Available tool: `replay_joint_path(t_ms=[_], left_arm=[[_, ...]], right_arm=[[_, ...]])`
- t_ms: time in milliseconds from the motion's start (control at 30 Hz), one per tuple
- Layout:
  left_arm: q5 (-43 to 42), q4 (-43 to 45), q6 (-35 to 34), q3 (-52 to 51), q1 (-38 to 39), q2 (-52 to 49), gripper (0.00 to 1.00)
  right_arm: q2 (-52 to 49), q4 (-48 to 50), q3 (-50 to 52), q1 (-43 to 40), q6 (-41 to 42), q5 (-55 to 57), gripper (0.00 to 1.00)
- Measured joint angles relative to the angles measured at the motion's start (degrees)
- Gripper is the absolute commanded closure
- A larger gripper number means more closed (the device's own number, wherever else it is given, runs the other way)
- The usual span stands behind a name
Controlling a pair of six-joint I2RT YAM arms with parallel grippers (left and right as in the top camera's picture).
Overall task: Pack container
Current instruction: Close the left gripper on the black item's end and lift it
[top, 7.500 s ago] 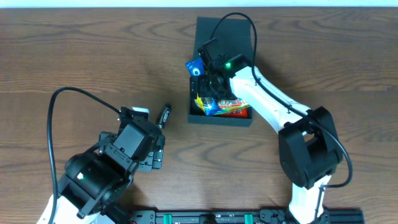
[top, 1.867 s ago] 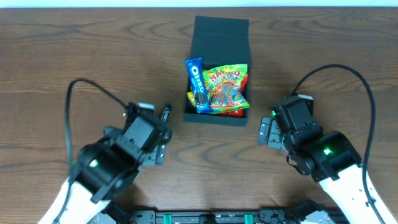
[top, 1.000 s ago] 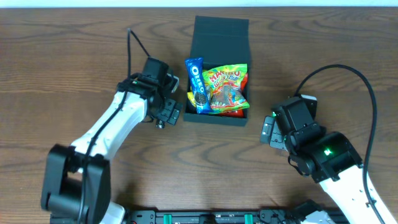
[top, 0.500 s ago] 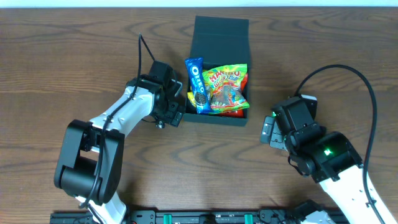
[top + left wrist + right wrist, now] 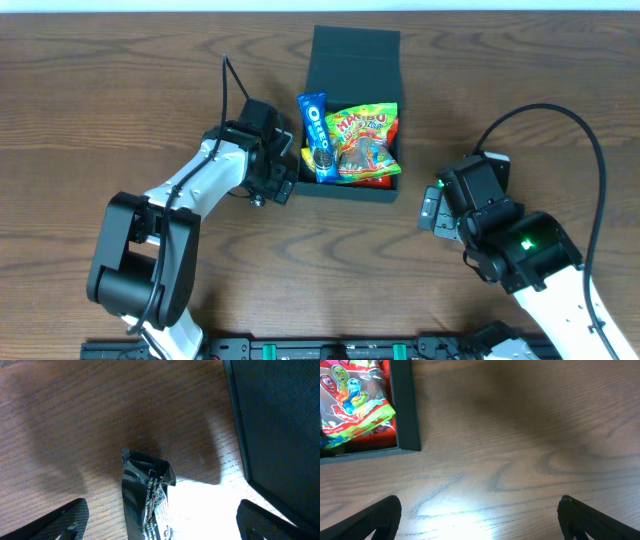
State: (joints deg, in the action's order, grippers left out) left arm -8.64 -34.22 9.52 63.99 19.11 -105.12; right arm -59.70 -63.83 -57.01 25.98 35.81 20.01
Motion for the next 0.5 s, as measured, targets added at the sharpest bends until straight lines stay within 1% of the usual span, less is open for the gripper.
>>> replay_joint_path(t_ms=[33, 267, 300, 433, 467, 500], left_arm=[[0.0, 0.0, 0.0, 0.0, 0.0, 0.0, 0.01], [0.0, 0.2, 0.0, -0.2, -0.2, 0.0, 0.0], [0.0, 0.3, 0.0, -0.3, -0.2, 0.0, 0.06], [0.0, 0.6, -0.1, -1.6, -0.2, 0.0, 0.09], [0.0, 0.6, 0.0, -1.8, -0.2, 0.0, 0.11], [0.0, 0.6, 0.0, -2.0, -0.2, 0.0, 0.16]], right_arm=[[0.0, 0.0, 0.0, 0.0, 0.0, 0.0, 0.01], [0.0, 0.0, 0.0, 0.0, 0.0, 0.0, 0.01], [0.0, 0.0, 0.0, 0.0, 0.0, 0.0, 0.01], [0.0, 0.0, 0.0, 0.0, 0.0, 0.0, 0.01], [0.0, 0.0, 0.0, 0.0, 0.0, 0.0, 0.01], [0.0, 0.0, 0.1, 0.0, 0.0, 0.0, 0.01]])
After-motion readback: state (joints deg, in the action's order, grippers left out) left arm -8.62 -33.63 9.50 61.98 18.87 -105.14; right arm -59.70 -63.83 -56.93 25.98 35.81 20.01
